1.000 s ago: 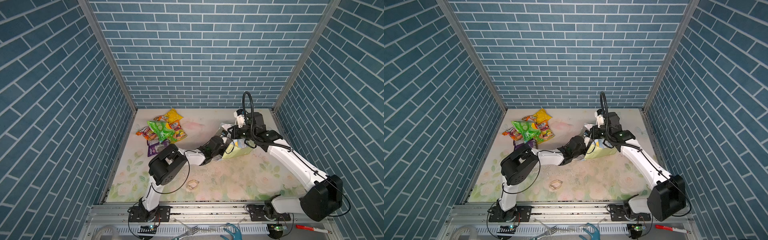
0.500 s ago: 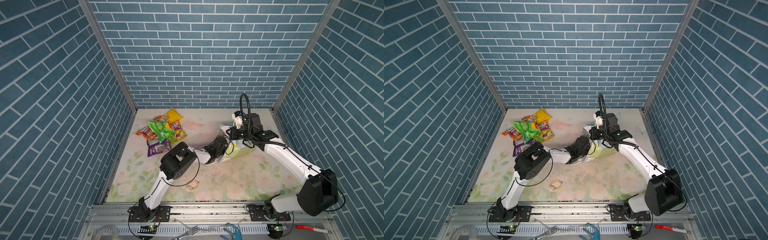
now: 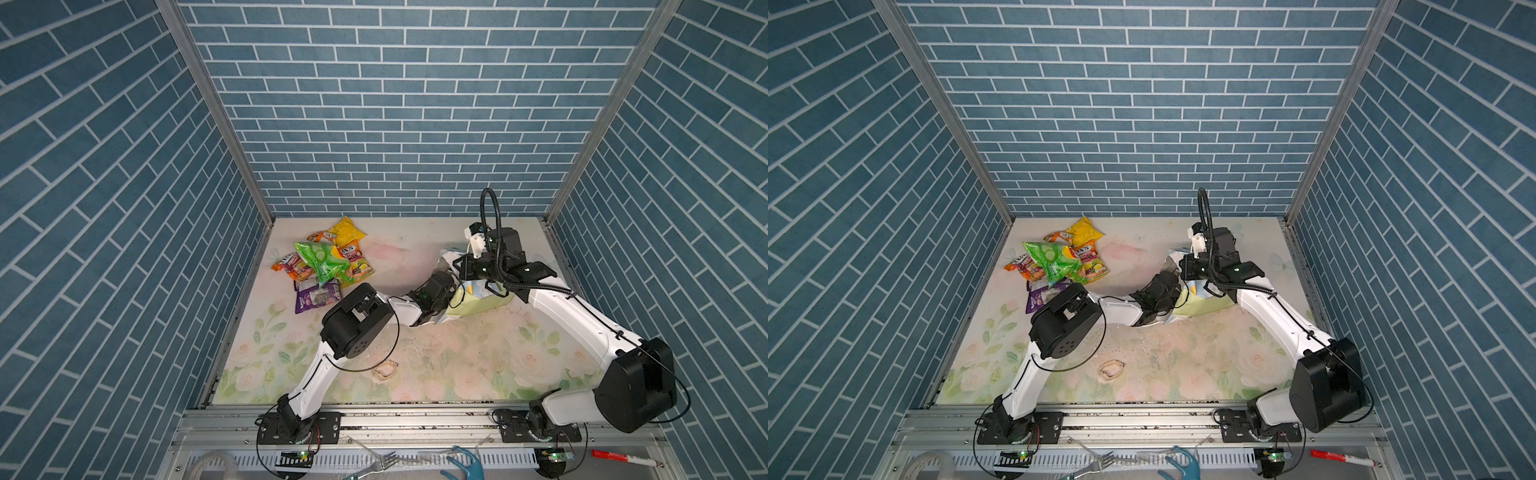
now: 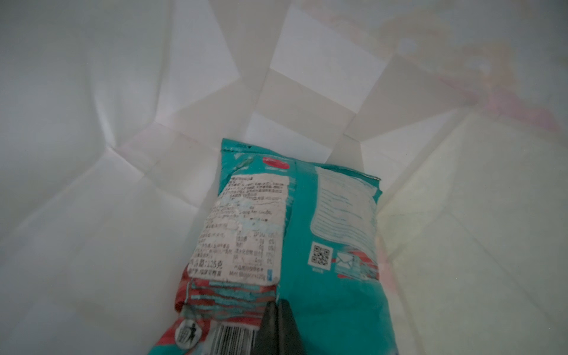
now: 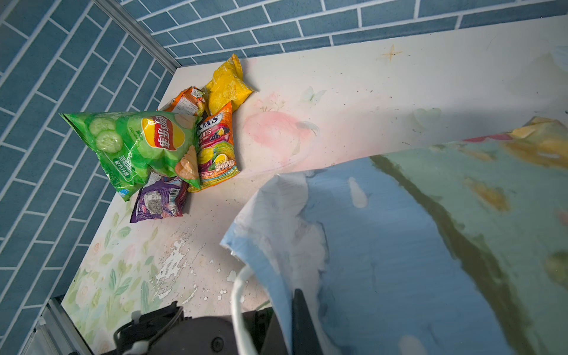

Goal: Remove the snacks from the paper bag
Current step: 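Close the left gripper on the teal snack packet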

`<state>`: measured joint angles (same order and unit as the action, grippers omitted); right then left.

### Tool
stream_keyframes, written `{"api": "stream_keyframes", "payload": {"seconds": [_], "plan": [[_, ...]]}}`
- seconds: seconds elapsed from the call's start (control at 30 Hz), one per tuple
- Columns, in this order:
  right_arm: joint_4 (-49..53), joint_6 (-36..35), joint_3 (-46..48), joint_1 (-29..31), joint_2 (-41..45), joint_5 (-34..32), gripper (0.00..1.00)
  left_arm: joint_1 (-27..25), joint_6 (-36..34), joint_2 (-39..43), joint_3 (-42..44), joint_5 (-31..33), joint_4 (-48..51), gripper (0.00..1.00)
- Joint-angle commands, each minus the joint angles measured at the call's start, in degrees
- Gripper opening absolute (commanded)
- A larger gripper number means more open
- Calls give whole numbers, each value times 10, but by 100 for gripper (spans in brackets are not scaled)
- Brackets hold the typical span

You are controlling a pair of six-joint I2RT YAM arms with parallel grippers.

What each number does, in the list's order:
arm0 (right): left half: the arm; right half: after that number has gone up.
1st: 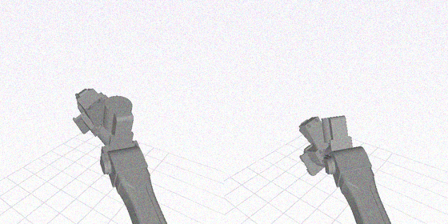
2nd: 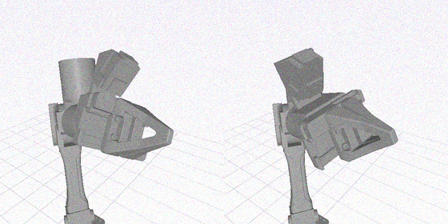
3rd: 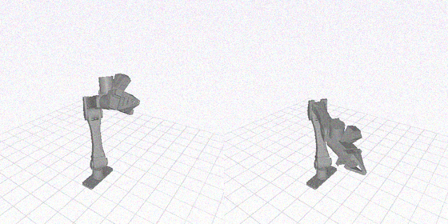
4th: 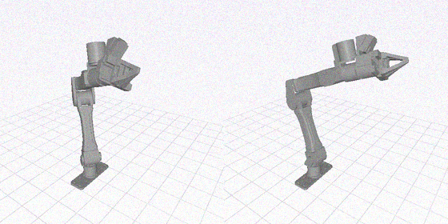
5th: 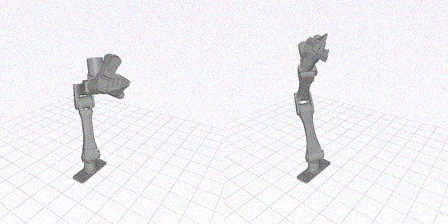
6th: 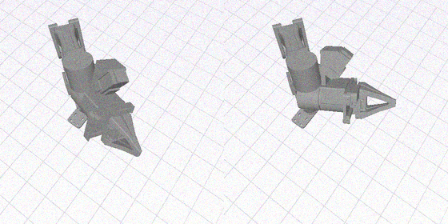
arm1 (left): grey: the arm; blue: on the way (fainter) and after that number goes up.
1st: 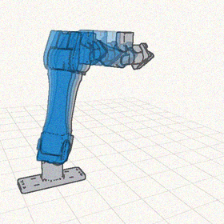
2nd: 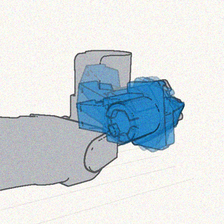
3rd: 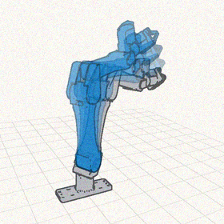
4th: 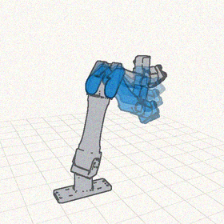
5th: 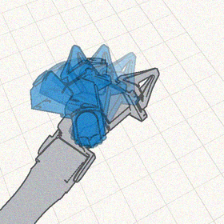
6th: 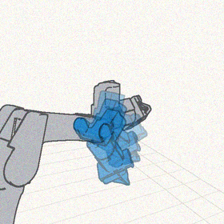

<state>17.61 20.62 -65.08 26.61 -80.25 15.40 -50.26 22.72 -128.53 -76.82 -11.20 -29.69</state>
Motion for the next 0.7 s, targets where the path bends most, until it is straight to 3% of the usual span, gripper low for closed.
{"api": "stream_keyframes", "payload": {"seconds": [0.0, 0.67], "plan": [[1, -9, 8, 1, 16, -23, 0, 5, -14, 34, 20, 25, 42, 0], [34, -8, -23, 1, 4, -148, 0, 31, -14, 147, 83, 34, 45, 0]]}}
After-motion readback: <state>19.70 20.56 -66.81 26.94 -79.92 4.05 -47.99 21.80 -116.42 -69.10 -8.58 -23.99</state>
